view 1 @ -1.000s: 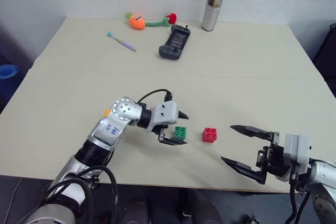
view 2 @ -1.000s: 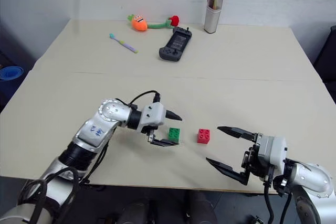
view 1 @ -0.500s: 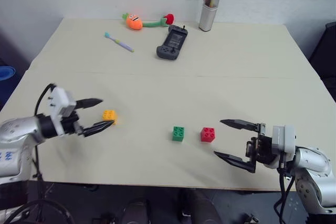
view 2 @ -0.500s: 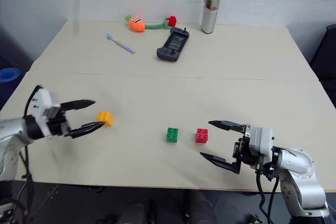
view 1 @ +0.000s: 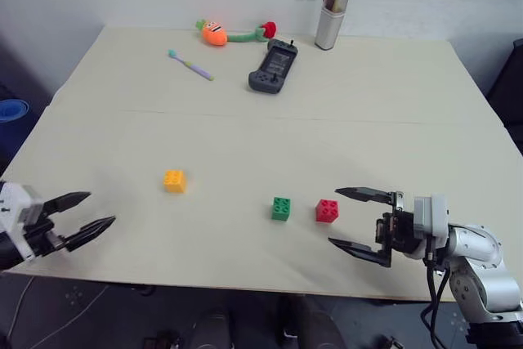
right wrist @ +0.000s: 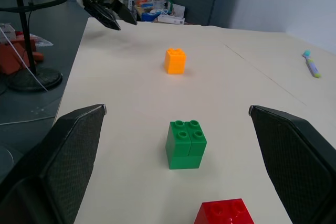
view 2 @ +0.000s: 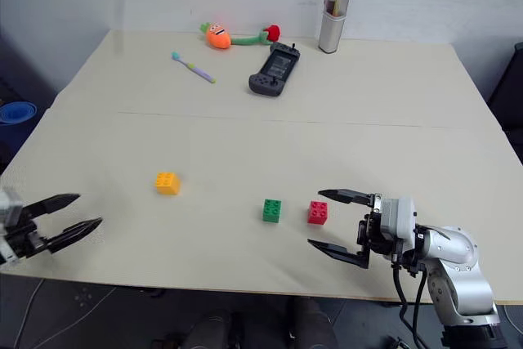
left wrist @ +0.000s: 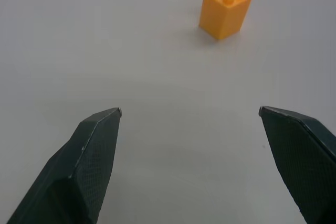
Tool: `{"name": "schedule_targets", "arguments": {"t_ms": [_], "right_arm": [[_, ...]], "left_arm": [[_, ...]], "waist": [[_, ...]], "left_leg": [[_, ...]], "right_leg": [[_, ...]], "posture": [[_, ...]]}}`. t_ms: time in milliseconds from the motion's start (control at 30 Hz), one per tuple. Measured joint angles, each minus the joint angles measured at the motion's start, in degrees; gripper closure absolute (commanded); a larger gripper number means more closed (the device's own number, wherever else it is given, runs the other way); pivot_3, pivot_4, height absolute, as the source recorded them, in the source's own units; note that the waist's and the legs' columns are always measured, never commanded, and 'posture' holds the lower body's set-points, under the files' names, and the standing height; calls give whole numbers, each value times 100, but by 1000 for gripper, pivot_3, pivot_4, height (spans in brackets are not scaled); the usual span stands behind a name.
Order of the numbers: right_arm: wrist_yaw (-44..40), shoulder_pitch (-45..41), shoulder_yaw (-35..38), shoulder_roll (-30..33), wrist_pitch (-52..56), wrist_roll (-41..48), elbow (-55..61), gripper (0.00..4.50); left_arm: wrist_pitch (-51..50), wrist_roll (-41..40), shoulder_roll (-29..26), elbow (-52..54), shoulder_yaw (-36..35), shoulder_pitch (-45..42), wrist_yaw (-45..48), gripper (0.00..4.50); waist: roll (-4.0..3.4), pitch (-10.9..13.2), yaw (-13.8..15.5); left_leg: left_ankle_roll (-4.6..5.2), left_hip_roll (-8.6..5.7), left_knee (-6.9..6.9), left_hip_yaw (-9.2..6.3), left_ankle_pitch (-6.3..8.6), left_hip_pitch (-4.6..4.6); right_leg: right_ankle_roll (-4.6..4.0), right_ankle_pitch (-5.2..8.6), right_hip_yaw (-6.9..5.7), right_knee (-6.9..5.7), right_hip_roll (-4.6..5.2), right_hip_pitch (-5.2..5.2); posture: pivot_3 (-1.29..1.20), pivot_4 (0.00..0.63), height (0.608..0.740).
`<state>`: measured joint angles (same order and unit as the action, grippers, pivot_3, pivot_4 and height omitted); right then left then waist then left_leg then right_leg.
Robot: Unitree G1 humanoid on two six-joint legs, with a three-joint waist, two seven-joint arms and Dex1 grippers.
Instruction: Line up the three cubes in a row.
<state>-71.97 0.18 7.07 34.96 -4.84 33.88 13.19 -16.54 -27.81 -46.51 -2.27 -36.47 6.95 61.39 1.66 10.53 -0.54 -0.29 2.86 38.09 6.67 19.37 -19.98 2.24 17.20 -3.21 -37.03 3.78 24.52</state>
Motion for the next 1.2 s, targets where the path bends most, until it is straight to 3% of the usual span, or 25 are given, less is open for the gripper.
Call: {"name": "schedule_targets", "arguments": {"t_ms": [100, 333, 400, 500, 833, 933, 1200], "right_arm": [[18, 13, 3, 0, -19, -38, -4, 0], [52, 33, 3, -1, -17, -74, -5, 0], [64, 31, 0, -1, 4, -73, -4, 0], [122, 28, -1, -1, 97, -70, 17, 0], [152, -57, -25, 14, 367, -59, 42, 0], [208, -12, -24, 14, 393, -59, 145, 0], [381, 119, -27, 10, 493, -59, 264, 0]], "left_arm": [[-671, -202, 337, 759, 84, 14, -735, 115], [-1733, -439, 1686, 2224, 405, 170, -2737, 115], [-1630, -131, 2380, 2506, 465, 5, -3655, 115], [-1610, 77, 3220, 2872, 1137, 90, -4412, 115], [-1387, 1121, 3626, 3038, 2102, 6, -5598, 115], [-1213, 1254, 3637, 2758, 2122, -202, -5696, 688], [-812, 1365, 3557, 2026, 2177, -727, -5611, 2991]], "waist": [[-1, 0, -30], [0, -1, -101], [-5, -2, -87], [1, -4, -74], [3, -4, -92], [3, -4, -71], [3, -4, -8]], "left_leg": [[-6, 0, -2, 3, -2, 1], [-5, 1, -1, 3, -2, 12], [-3, -4, -3, 6, 0, 27], [-6, -3, -2, 7, 0, 35], [-7, 2, -5, 12, 2, 50], [-5, 0, -5, 13, 3, 49], [-9, 3, -5, 15, 2, 51]], "right_leg": [[1, 0, 2, 0, -1, 0], [2, -1, 7, -11, -10, -5], [2, -1, 12, -8, -10, -21], [4, -2, 13, 1, -14, -34], [3, -2, 19, 1, -29, -39], [3, -2, 19, 4, -27, -41], [4, -2, 18, 7, -27, -42]], "posture": [[0, 150, 740], [0, 150, 740], [0, 150, 740], [0, 150, 740], [0, 150, 740], [0, 150, 740], [0, 150, 740]]}}
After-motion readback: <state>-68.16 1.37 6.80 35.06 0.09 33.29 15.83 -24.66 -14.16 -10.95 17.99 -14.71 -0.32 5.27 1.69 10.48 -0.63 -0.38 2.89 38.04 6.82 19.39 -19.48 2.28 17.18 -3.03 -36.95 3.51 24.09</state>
